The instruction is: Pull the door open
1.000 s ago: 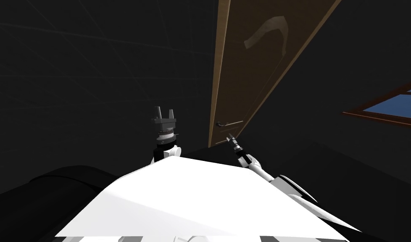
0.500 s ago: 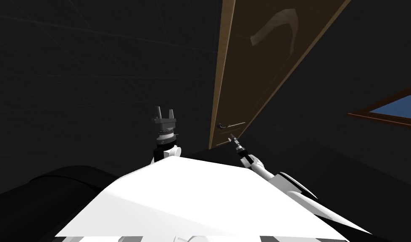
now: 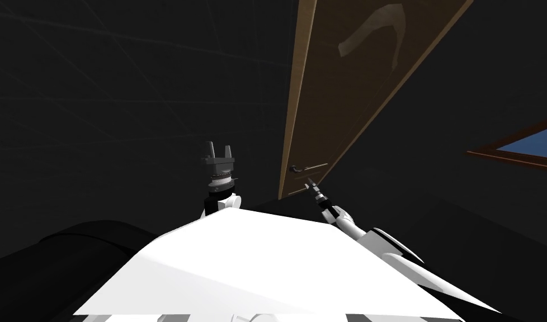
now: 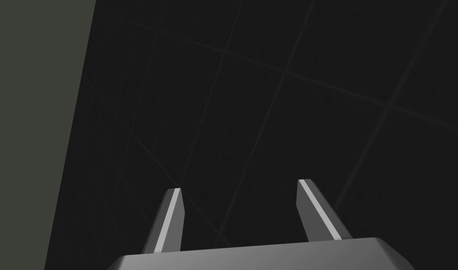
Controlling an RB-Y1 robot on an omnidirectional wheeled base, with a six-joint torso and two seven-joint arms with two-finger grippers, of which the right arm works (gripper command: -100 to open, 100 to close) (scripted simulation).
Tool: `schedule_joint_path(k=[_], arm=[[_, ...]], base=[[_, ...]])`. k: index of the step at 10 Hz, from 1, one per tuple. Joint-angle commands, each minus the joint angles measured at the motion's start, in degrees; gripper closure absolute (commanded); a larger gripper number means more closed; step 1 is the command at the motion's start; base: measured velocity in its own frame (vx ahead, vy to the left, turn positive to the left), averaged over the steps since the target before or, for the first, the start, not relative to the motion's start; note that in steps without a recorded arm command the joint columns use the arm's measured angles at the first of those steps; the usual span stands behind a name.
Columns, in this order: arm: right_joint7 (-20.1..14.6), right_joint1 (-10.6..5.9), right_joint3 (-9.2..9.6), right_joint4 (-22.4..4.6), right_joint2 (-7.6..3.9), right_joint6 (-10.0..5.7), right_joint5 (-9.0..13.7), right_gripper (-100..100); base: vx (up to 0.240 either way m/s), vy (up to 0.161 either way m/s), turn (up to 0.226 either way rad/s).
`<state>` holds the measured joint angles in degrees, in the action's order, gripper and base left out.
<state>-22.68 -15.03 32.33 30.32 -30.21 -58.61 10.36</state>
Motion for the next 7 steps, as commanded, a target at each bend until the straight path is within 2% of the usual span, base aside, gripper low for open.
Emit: schedule_joint_path(k=[1,4,6,7], arm=[[-0.2,0.83,-1.24,-1.14,-0.62,-0.89,0.69,-100],[-0.62,2.53,-3.76,-3.46,-1.89,-2.72,2.1,-100],[-0.62,2.53,-3.76,-3.46,-1.89,-2.72,2.1,-100],[-0.85,3.46,-5.15,-4.73,-2.59,-3.72,2.87,-100]], base=[[0.069,0.065,0.261],[0.126,0.111,0.286],[0.069,0.031,0.022],[0.086,0.035,0.264]])
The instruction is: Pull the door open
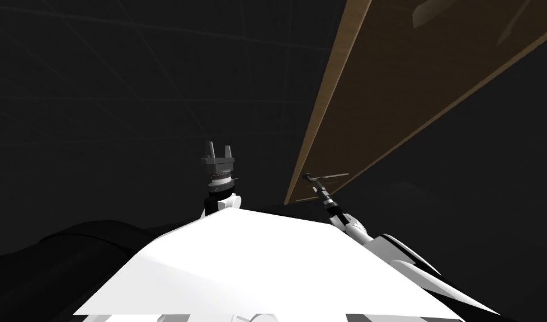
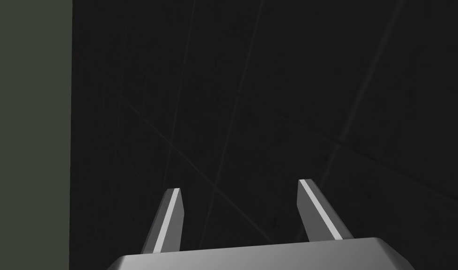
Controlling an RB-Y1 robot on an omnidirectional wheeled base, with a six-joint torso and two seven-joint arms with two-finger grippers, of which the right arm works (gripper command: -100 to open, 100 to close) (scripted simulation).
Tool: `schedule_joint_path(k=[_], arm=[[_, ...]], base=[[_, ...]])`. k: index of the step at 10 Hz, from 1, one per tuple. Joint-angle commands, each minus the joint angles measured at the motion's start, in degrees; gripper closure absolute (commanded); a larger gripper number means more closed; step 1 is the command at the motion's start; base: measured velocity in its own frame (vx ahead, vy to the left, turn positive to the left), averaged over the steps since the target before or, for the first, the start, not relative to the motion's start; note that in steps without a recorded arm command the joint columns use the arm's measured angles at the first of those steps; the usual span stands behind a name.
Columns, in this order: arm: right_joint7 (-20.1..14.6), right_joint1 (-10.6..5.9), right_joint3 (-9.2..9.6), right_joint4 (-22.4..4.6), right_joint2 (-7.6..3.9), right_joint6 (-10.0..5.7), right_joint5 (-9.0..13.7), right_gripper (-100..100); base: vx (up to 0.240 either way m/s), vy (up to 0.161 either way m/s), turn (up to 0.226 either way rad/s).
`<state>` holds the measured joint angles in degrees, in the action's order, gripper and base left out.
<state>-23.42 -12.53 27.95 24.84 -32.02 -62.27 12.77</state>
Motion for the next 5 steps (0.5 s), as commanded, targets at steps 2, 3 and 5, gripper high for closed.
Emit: schedule_joint_path(k=[2,3,5], arm=[[-0.21,1.41,-1.43,0.15,-1.11,-0.52,0.83,-100],[-0.41,2.19,-2.59,-0.92,-1.69,-1.36,1.48,-100],[-0.41,2.19,-2.59,-0.92,-1.69,-1.36,1.48,-100]], base=[[0.092,0.039,0.185],[0.102,0.034,0.214],[0.068,0.02,0.064]])
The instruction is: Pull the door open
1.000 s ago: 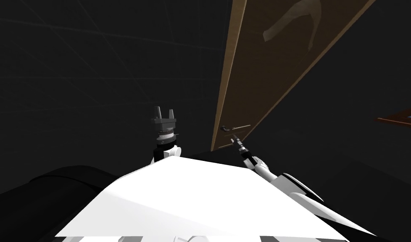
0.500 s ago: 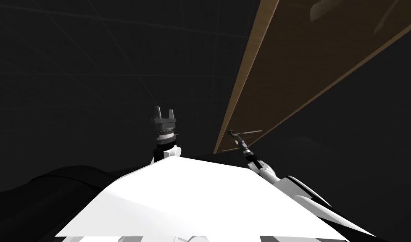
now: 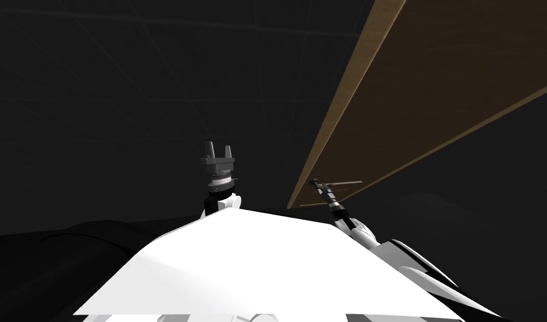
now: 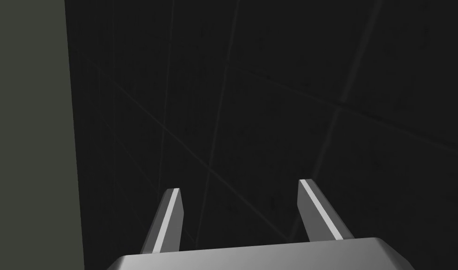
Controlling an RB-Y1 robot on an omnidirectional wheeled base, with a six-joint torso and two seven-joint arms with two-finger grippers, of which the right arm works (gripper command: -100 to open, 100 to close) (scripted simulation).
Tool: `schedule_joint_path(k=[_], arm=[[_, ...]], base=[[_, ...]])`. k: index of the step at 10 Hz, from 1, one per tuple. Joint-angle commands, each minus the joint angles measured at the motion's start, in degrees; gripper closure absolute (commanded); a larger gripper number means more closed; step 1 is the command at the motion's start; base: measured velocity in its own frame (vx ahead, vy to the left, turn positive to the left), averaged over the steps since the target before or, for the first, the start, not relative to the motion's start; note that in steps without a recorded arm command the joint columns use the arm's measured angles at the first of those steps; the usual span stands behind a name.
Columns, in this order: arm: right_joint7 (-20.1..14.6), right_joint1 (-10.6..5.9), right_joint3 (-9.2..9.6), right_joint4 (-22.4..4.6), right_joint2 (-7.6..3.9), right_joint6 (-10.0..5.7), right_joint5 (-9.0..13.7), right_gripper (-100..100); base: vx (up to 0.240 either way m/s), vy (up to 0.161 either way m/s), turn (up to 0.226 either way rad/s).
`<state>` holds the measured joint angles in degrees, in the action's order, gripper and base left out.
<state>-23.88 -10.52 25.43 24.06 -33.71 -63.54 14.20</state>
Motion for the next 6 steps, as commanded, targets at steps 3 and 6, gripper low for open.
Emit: schedule_joint_path(k=[3,6], arm=[[-0.29,0.16,-0.88,-2.48,-0.1,-1.65,0.45,-100],[-0.29,0.16,-0.88,-2.48,-0.1,-1.65,0.45,100]], base=[[0.062,0.02,0.109],[-0.006,-0.004,-0.004]])
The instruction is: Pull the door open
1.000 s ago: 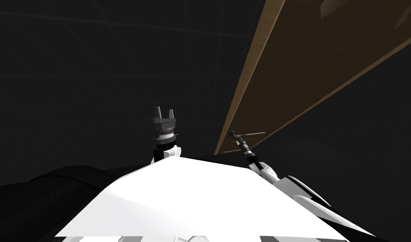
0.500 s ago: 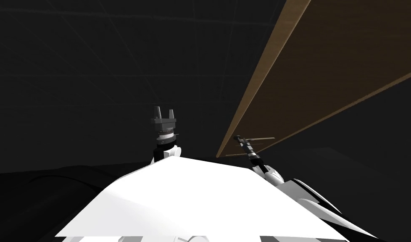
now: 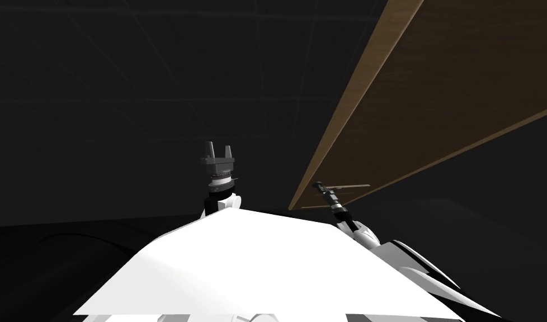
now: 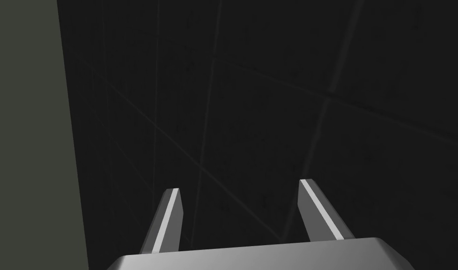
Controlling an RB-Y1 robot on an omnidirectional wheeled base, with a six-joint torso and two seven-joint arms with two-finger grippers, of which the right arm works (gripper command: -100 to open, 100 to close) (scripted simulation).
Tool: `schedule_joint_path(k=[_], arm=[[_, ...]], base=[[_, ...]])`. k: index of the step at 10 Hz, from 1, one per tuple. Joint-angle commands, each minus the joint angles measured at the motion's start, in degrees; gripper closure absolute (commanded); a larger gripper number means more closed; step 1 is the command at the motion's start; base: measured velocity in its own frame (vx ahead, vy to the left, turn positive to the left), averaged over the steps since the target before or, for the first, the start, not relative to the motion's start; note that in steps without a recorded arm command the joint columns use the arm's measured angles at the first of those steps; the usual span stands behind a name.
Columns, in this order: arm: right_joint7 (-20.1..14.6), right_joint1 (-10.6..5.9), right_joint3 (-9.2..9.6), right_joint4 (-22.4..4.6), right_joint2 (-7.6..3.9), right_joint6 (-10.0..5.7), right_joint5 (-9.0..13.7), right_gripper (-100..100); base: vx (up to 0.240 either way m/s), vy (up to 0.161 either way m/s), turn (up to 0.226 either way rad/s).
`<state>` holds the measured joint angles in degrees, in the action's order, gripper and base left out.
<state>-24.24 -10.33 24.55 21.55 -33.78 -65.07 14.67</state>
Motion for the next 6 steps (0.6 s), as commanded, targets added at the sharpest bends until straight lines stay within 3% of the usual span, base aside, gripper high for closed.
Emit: schedule_joint_path(k=[1,3,4,6], arm=[[0.07,-0.03,0.0,0.03,-0.03,-0.11,-0.02,100],[0.07,-0.03,0.0,0.03,-0.03,-0.11,-0.02,100],[-0.37,0.92,0.71,-0.47,-0.66,-1.7,0.48,100],[-0.48,1.21,0.93,-0.61,-0.87,-2.25,0.63,100]], base=[[0.0,0.0,0.0],[0.0,0.0,0.0],[-0.102,-0.056,0.156],[-0.144,-0.085,0.141]])
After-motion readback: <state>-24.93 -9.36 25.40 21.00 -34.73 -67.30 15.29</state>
